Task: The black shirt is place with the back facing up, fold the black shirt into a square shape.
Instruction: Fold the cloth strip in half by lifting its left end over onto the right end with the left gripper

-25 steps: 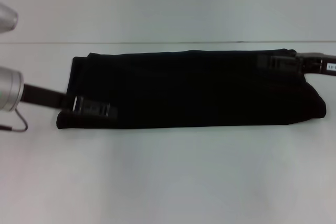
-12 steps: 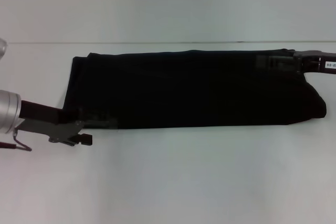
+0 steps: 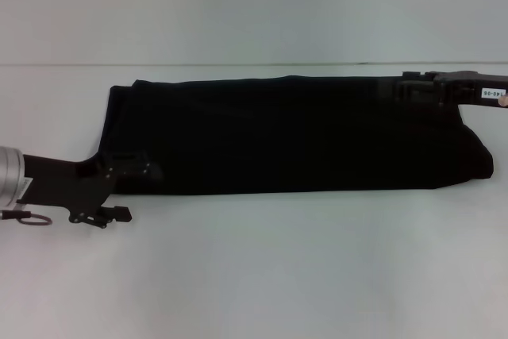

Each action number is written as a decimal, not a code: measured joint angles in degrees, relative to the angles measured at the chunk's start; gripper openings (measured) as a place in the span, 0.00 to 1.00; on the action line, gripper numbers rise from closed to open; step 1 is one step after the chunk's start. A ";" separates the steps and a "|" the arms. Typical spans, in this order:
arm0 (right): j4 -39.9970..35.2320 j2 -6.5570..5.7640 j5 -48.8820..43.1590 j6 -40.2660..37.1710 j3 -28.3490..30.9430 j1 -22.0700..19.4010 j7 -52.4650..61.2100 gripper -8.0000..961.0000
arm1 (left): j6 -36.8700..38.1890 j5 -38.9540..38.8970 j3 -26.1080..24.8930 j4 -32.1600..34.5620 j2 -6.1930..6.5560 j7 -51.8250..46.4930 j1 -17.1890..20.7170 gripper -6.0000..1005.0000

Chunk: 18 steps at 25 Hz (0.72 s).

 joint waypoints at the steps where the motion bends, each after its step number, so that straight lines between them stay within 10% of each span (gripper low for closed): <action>1: 0.05 0.03 0.04 0.32 0.00 0.05 -0.03 0.87 | -0.27 0.00 -0.06 -0.22 -0.01 -0.69 0.04 0.96; 18: 0.45 0.88 0.04 2.63 -0.10 1.07 -0.39 0.87 | -8.36 0.07 -2.03 -3.02 0.03 -5.76 0.00 0.96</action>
